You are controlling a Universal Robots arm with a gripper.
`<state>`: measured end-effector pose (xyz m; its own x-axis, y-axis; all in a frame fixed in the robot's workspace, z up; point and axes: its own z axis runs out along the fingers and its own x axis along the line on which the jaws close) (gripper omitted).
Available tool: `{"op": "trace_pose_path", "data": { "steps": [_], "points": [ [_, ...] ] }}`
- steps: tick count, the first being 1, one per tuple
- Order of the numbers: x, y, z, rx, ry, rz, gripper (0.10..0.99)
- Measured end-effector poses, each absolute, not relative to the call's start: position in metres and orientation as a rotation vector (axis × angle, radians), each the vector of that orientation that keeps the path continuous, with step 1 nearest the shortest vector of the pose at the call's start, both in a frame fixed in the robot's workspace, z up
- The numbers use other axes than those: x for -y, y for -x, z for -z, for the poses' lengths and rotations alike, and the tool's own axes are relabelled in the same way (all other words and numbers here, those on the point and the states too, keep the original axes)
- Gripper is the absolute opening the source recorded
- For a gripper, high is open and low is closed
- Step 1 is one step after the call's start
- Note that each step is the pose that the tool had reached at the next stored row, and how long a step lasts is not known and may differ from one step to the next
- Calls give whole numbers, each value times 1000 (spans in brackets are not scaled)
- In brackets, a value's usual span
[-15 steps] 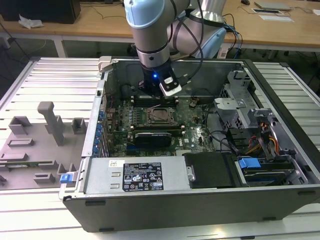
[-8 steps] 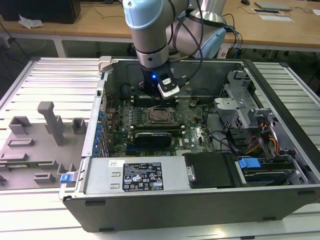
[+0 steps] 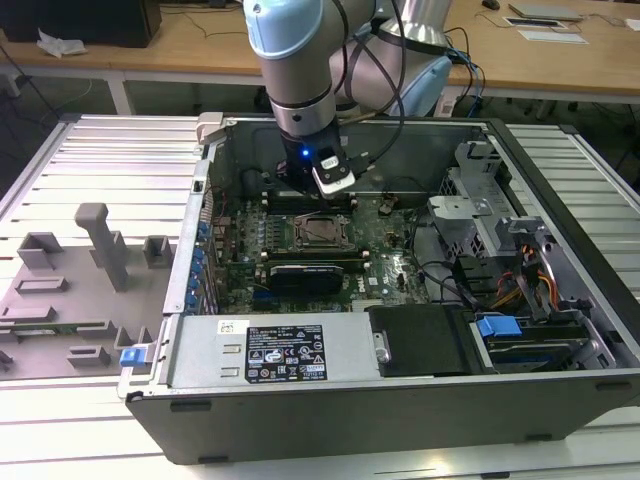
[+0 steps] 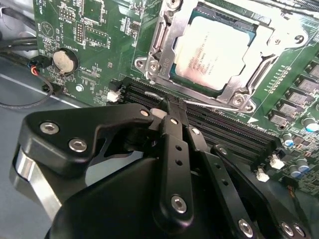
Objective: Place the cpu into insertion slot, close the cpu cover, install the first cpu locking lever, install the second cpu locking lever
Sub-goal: 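Install the first cpu locking lever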
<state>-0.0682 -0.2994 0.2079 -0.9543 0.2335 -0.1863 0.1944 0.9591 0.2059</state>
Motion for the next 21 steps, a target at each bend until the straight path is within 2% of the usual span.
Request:
{"op": "trace_pose_path", "data": {
  "steps": [21],
  "points": [
    [302,67,-197,-2886,-405,-265,106]
  ]
}}
